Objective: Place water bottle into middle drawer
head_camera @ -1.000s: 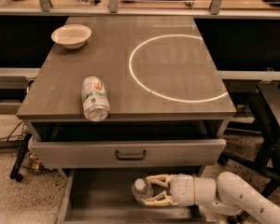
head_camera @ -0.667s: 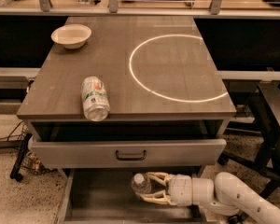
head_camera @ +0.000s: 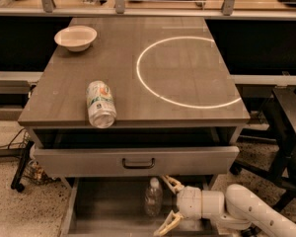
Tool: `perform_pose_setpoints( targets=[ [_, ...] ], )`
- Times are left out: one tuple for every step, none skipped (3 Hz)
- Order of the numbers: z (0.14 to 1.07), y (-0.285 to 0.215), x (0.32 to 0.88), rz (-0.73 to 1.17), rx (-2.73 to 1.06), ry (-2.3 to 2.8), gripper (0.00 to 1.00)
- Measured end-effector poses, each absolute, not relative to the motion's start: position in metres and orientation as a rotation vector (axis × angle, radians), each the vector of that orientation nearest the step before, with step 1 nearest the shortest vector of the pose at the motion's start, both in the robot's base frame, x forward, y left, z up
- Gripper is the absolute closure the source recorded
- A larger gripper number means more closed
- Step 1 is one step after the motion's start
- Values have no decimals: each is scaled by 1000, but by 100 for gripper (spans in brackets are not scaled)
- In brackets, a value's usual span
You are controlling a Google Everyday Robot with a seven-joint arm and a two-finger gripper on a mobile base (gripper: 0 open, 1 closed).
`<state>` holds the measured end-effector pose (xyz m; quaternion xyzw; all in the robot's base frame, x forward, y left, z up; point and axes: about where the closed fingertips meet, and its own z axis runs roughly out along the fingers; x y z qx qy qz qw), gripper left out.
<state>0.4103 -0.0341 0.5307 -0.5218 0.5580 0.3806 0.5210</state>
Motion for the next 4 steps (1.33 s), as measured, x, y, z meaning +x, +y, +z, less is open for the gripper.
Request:
perform_pose_setpoints(
  targets=[
    [527, -42, 406, 909, -1231, 1362, 18],
    [522, -68, 398, 887, -1207, 1419, 49],
    [515, -91, 393, 864, -1197, 1478, 73],
    [539, -155, 392, 759, -1139, 1534, 79]
  ],
)
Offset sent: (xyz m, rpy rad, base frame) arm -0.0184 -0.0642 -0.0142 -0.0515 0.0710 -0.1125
